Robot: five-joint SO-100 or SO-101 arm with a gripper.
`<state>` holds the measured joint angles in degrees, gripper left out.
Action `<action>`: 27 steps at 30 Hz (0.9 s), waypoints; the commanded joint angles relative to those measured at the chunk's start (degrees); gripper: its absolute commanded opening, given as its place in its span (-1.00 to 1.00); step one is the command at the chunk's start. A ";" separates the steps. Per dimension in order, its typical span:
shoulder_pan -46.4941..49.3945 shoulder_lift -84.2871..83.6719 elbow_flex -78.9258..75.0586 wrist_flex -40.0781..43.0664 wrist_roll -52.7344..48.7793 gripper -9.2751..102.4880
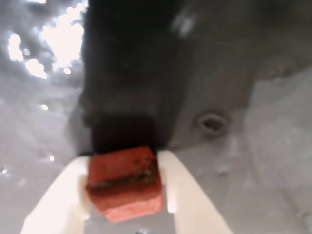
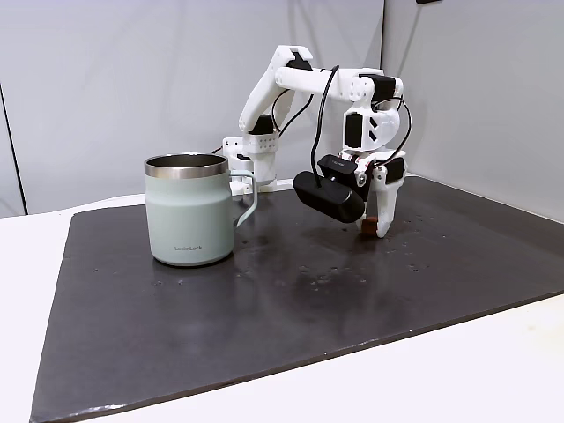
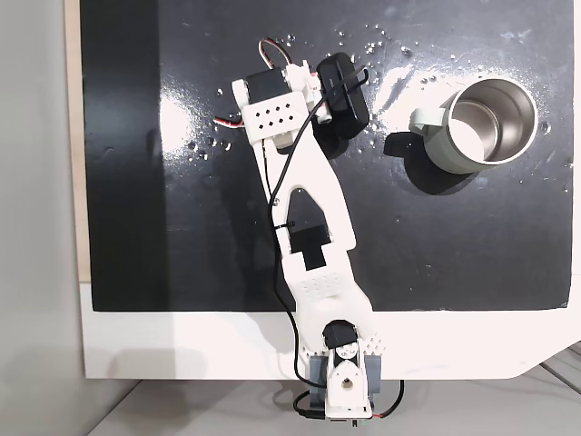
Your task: Grasp a cube and put it in the cup.
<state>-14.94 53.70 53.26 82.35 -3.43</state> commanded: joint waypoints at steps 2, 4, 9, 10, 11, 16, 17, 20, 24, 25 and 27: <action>-0.44 2.46 -10.37 4.39 1.76 -0.78; -0.44 2.46 -16.35 7.73 2.37 -0.78; -0.70 0.62 -34.28 17.49 3.16 -0.78; -0.70 1.23 -35.60 18.11 3.16 -0.78; -0.70 2.64 -35.60 18.11 3.25 -0.78; -0.35 9.58 -35.60 17.58 3.52 -0.78; -0.35 10.99 -35.42 17.49 3.60 -0.78; -0.26 14.41 -33.93 16.96 3.52 -0.78; 0.18 15.73 -32.61 16.96 3.52 -0.78; 0.53 16.00 -32.34 16.96 3.60 -0.78; 1.23 16.44 -32.17 16.96 3.60 -0.78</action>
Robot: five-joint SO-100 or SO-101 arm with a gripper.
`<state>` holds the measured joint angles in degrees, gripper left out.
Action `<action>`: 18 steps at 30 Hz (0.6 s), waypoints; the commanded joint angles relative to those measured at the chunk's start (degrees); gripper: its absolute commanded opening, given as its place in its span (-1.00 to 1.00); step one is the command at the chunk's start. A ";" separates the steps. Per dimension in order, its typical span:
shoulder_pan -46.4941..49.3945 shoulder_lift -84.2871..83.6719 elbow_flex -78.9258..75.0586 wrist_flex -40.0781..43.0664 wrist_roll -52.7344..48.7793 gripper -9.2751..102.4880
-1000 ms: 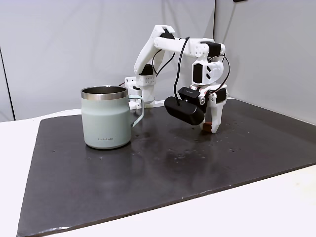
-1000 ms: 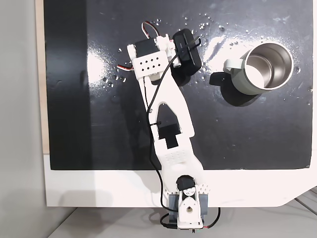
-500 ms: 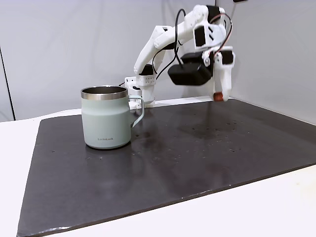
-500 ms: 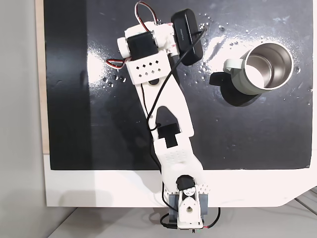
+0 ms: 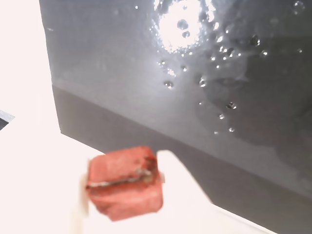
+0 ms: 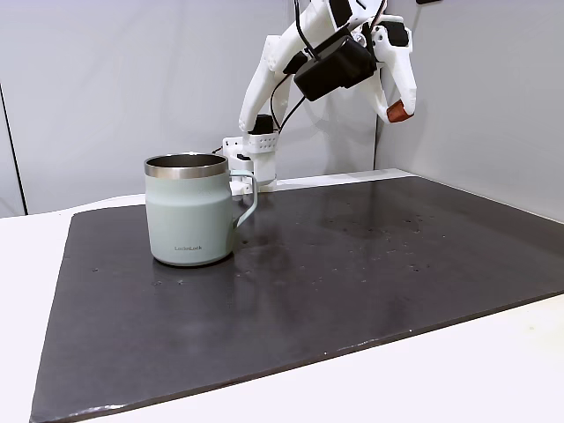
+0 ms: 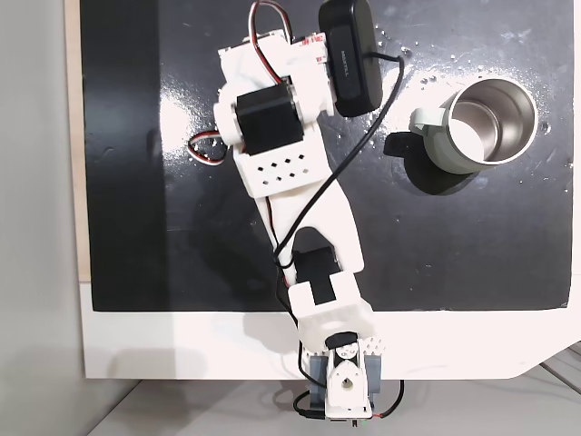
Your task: Grasp a cube and put it in the cup.
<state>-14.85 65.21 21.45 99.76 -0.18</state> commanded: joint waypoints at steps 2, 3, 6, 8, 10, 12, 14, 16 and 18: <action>2.29 5.36 -0.35 -0.53 0.53 -0.78; 2.99 5.71 -0.35 -0.62 0.62 -0.78; 6.77 6.86 -0.35 -0.62 1.05 -0.78; 10.55 7.65 -0.35 -0.44 2.11 -0.78; 14.77 8.35 -0.35 0.18 3.08 -0.78; 19.34 9.14 0.00 0.70 3.96 -0.79; 23.73 9.49 0.00 1.49 4.39 -0.79; 27.95 9.58 0.00 2.29 4.75 -0.79; 31.99 9.67 0.44 2.90 4.92 -0.79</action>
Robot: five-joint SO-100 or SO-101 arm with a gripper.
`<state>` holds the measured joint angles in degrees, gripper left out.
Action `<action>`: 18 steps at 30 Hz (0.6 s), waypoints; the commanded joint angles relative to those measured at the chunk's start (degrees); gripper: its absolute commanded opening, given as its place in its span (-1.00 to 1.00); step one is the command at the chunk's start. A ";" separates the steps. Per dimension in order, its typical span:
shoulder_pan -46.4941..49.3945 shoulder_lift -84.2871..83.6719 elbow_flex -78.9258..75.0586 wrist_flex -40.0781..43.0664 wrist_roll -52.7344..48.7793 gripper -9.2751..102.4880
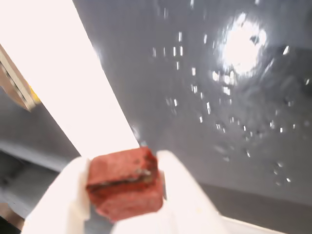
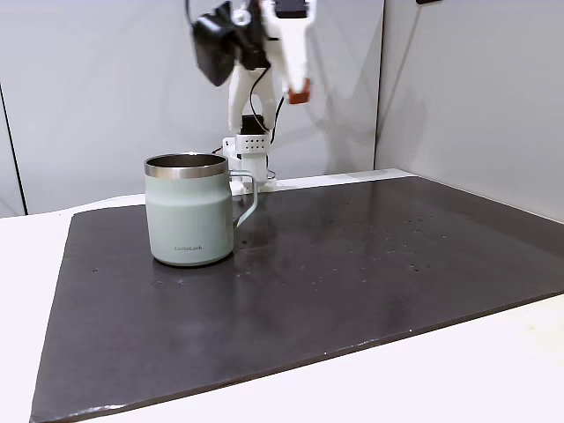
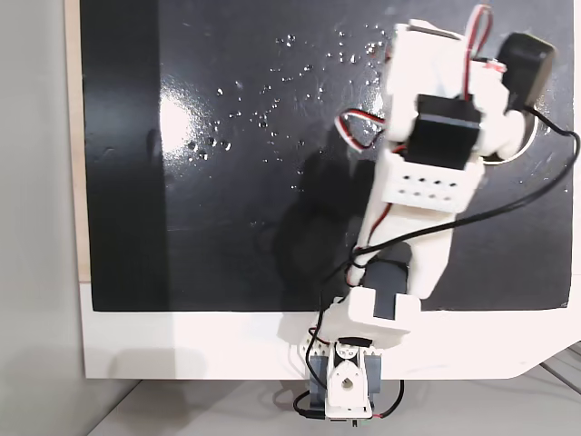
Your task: Grasp a cube and put it in the cup.
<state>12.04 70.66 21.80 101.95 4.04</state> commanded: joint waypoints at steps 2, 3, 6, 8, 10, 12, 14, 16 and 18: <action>8.79 4.39 0.88 0.88 0.88 -0.79; 10.55 4.39 1.14 0.88 0.88 -0.79; 14.77 4.31 1.67 0.97 0.70 -0.79; 16.96 3.96 1.76 0.97 0.26 -0.80; 18.54 3.60 2.02 0.97 -0.26 -0.80; 19.69 2.90 2.29 0.97 -0.79 -0.80; 20.39 2.11 2.37 0.97 -1.23 -0.80; 20.74 1.32 2.29 0.97 -1.67 -0.80; 20.92 0.79 2.11 0.97 -1.93 -0.80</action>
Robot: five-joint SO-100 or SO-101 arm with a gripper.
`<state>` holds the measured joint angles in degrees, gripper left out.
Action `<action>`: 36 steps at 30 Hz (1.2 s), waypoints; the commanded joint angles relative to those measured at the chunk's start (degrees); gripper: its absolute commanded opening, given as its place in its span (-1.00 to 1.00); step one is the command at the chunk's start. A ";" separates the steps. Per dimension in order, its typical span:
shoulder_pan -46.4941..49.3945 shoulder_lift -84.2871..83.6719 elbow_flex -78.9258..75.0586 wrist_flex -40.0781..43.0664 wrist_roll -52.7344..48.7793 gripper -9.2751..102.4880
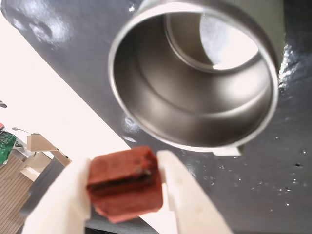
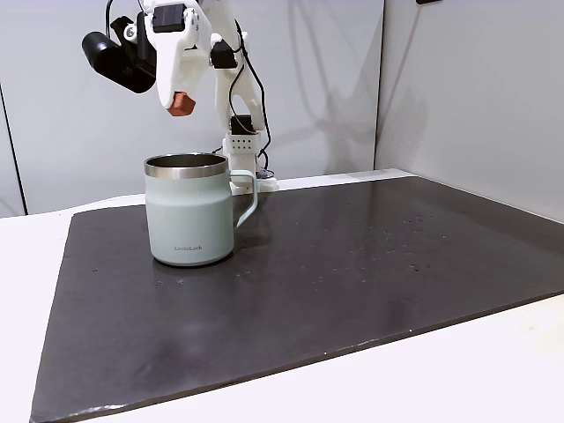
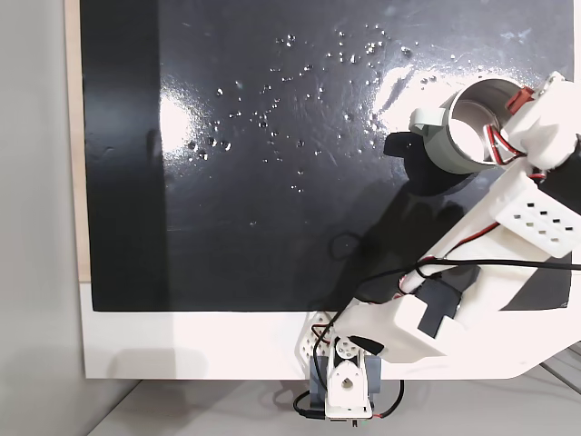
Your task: Grasp a cube and put it in the cup.
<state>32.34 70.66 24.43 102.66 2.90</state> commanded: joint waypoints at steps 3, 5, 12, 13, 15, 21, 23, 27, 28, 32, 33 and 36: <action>0.62 0.35 -0.44 0.26 -0.97 -0.80; 0.62 0.18 -0.09 0.26 -0.97 -0.80; 0.35 0.53 1.14 0.35 -0.62 -0.51; 0.18 0.70 1.32 0.35 -0.70 -0.45; 0.09 0.97 1.67 0.35 -0.62 -0.37; -0.09 1.58 1.93 0.35 -0.26 -0.38; -0.35 1.67 1.93 0.35 -0.09 -0.39; -1.14 2.02 2.29 0.35 0.44 -0.40; -1.32 2.20 2.46 0.35 0.44 -0.41; -2.02 2.64 2.55 0.35 0.44 -0.42; -2.20 2.64 2.46 0.35 0.44 -0.42; -2.90 2.99 2.72 0.35 0.53 -0.43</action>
<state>30.32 70.22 27.25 102.66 2.99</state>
